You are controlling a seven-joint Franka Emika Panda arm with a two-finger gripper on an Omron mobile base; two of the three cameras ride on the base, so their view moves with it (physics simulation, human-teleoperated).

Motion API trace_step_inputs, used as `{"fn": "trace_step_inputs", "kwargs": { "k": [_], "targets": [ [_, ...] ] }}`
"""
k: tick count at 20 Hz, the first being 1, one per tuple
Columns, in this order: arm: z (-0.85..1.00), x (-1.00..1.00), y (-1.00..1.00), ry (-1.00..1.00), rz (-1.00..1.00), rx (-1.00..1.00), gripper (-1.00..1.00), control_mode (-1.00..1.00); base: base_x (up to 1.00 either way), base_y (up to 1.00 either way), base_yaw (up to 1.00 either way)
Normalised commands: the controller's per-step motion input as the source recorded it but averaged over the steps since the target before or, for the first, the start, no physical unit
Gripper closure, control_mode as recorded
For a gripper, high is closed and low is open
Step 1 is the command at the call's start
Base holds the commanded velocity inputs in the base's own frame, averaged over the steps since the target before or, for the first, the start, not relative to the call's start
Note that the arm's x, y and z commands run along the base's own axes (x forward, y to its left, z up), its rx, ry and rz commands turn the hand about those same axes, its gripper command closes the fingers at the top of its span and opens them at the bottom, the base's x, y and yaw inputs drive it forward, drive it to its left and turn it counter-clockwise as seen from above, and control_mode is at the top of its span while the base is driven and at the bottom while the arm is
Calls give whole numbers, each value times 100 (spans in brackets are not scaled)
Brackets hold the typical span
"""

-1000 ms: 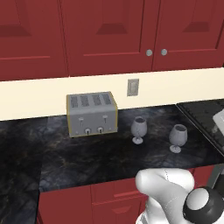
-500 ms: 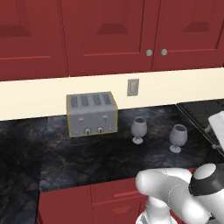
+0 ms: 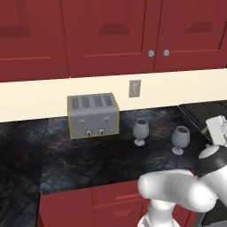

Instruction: Retrieve the wine glasses from the counter and place one next to each plate.

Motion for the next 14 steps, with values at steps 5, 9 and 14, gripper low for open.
{"fn": "trace_step_inputs", "kwargs": {
  "k": [5,9,14],
  "targets": [
    [-40,53,-5,5,0,2,-100,-100,0,0,0],
    [-41,29,-19,0,0,13,-100,-100,0,0,0],
    [-33,24,-19,0,1,18,-100,-100,0,0,0]
  ]
}}
